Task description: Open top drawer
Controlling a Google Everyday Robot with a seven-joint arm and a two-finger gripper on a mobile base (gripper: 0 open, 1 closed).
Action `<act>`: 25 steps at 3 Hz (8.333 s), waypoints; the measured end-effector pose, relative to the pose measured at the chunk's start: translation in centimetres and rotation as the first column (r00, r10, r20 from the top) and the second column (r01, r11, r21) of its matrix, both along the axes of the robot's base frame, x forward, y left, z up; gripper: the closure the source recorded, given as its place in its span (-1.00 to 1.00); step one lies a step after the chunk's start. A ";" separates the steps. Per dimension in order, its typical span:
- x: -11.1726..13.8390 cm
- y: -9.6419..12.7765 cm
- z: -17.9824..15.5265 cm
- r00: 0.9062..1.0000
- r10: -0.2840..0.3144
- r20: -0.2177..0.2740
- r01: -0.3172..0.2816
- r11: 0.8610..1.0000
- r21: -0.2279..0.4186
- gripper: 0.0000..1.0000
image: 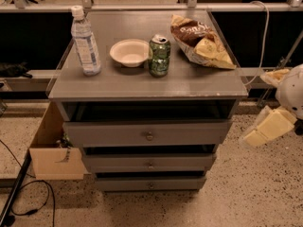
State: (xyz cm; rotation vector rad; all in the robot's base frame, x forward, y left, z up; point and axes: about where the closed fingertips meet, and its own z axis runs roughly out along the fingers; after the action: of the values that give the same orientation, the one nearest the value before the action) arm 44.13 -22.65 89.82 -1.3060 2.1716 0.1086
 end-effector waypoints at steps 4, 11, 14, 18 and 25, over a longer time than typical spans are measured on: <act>3.2 0.4 -4.1 0.976 0.127 0.175 -0.136 0.990 0.041 -1.00; 5.2 6.0 -19.3 0.979 0.189 -0.080 -0.197 0.973 -0.119 -1.00; 8.6 8.0 -21.0 0.974 0.212 -0.079 -0.221 0.966 -0.131 -1.00; 12.7 8.4 -25.1 0.983 0.173 -0.054 -0.178 0.978 -0.110 -1.00; 12.5 9.7 -24.2 0.977 0.208 -0.034 -0.211 0.971 -0.113 1.00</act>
Offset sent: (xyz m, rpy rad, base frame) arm 0.0379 0.0038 -0.0493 0.0564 -0.2002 0.1493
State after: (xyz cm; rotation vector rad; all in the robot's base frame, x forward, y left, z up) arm 56.67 -12.93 65.59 -1.6059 2.0790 0.0818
